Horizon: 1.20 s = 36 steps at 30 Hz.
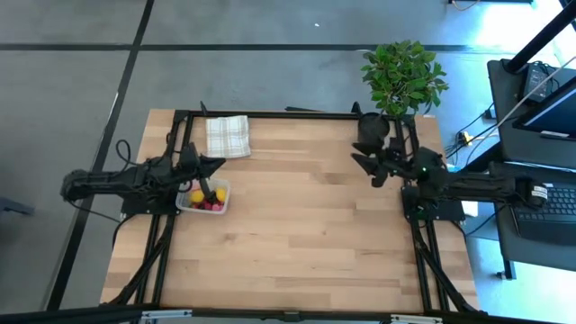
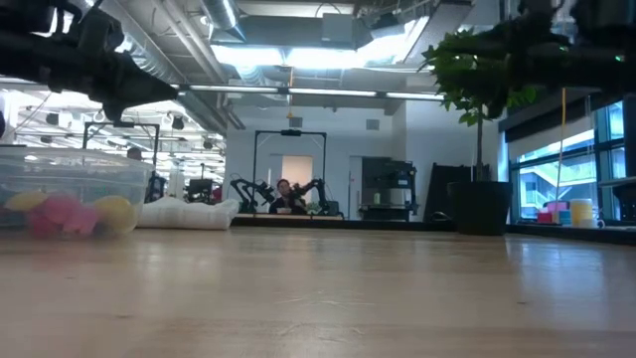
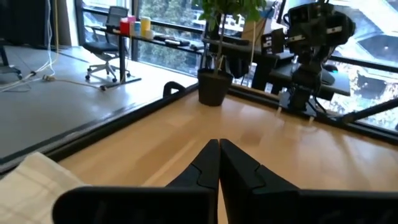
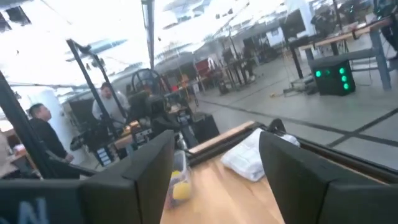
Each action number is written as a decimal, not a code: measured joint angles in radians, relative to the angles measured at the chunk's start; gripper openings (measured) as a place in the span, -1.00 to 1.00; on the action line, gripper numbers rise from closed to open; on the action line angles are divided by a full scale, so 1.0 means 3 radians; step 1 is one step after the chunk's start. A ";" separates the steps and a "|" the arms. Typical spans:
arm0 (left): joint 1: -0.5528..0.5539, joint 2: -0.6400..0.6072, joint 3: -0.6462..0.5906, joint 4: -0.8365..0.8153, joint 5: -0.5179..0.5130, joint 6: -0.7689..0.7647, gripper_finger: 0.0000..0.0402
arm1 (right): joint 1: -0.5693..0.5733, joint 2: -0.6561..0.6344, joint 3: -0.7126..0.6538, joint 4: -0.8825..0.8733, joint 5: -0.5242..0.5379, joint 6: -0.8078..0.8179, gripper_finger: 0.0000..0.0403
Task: Pick and placing Produce into tupperware
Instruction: Return to Home Position
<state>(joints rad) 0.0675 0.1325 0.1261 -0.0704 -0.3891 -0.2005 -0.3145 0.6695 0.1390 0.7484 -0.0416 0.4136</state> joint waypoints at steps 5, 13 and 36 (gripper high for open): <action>0.0031 -0.0188 -0.0113 -0.0034 0.0049 -0.0001 -0.99 | 0.0000 -0.0324 -0.0235 0.0025 0.0137 -0.0004 0.18; 0.0030 -0.0437 -0.0227 -0.0090 0.0047 -0.0001 -0.89 | -0.0001 -0.0917 -0.0441 -0.0146 0.0139 0.0002 0.18; 0.0030 -0.0434 -0.0131 -0.0506 -0.0164 -0.0078 -0.64 | -0.0006 -0.2229 -0.0441 -0.1873 0.0255 -0.0036 0.18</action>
<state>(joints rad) 0.0765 0.0025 0.0868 -0.2221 -0.4383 -0.2238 -0.3164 0.0010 0.0067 0.1865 0.0350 0.4026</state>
